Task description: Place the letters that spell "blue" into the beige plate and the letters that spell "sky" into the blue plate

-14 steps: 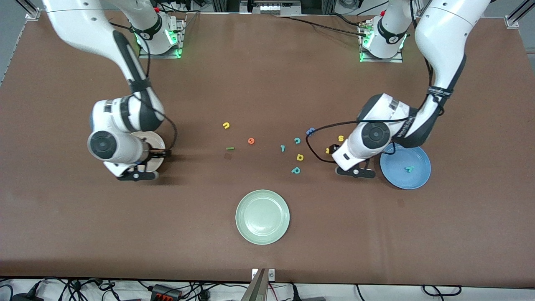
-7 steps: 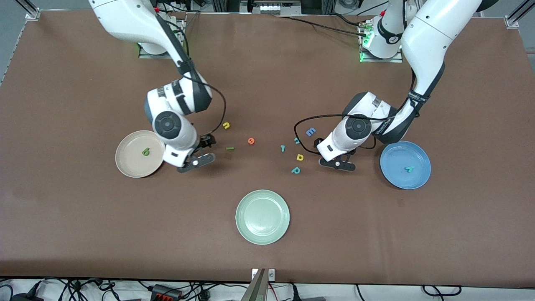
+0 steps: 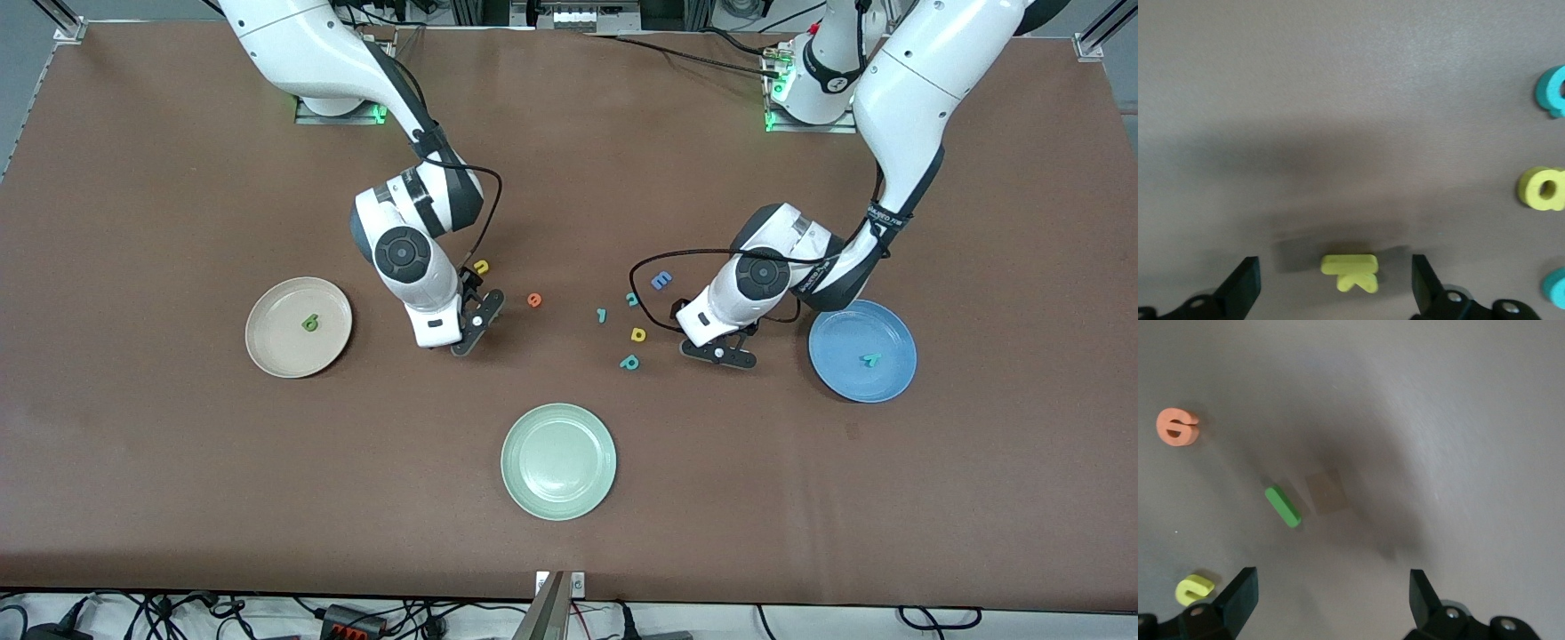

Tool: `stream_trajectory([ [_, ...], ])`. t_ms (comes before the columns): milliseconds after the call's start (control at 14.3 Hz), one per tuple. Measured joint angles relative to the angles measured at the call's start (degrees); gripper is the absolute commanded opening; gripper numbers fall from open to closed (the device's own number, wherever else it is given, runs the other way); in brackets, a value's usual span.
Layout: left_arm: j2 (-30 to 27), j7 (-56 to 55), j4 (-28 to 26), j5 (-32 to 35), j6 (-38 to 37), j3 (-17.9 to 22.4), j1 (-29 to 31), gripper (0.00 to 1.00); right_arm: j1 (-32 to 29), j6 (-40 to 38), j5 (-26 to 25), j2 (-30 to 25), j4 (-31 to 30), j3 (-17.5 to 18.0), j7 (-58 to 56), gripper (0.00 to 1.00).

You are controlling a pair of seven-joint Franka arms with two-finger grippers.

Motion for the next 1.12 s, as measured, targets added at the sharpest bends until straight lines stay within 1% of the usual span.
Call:
stream_trajectory([
  [70,0.3,0.0,0.0,0.3,0.4,0.0,0.0,0.94,0.0,0.6,0.0,0.4,0.0,0.5,-2.3,1.00],
  [140,0.6,0.0,0.0,0.4,0.8,0.0,0.0,0.91,0.0,1.0,0.0,0.6,0.0,1.2,-3.8,1.00],
  [281,1.1,0.0,-0.2,0.4,1.0,0.0,0.0,0.86,0.1,1.7,0.0,0.8,0.0,2.1,-6.6,0.89],
  [421,1.0,0.0,-0.2,0.5,1.0,0.0,0.1,0.78,0.2,2.8,0.0,1.3,0.0,2.4,-9.5,0.72],
  [491,0.9,0.0,-0.2,0.5,1.0,0.0,0.1,0.77,0.2,3.6,0.0,1.7,0.0,2.4,-10.4,0.69],
  [631,0.8,0.0,-0.2,0.5,1.0,-0.1,0.2,0.73,0.4,4.8,0.0,2.8,0.0,2.4,-11.4,0.58],
  [701,0.7,0.0,-0.2,0.6,1.0,-0.1,0.2,0.70,0.6,5.0,0.0,3.0,0.0,2.4,-11.9,0.53],
  [842,0.7,0.0,-0.3,0.6,1.0,-0.2,0.2,0.58,0.8,5.1,0.0,3.1,0.0,2.4,-12.4,0.49],
  [912,0.7,0.0,-0.3,0.6,1.0,-0.2,0.2,0.48,0.9,5.1,0.0,3.1,0.0,2.4,-12.8,0.46],
  [1052,0.6,0.0,-0.3,0.6,1.0,-0.5,0.2,0.24,0.9,5.2,0.0,3.1,0.0,2.4,-13.2,0.40],
  [1122,0.5,0.0,-0.3,0.6,1.0,-0.6,0.2,0.18,0.9,5.2,0.0,3.1,0.0,2.4,-13.3,0.38],
])
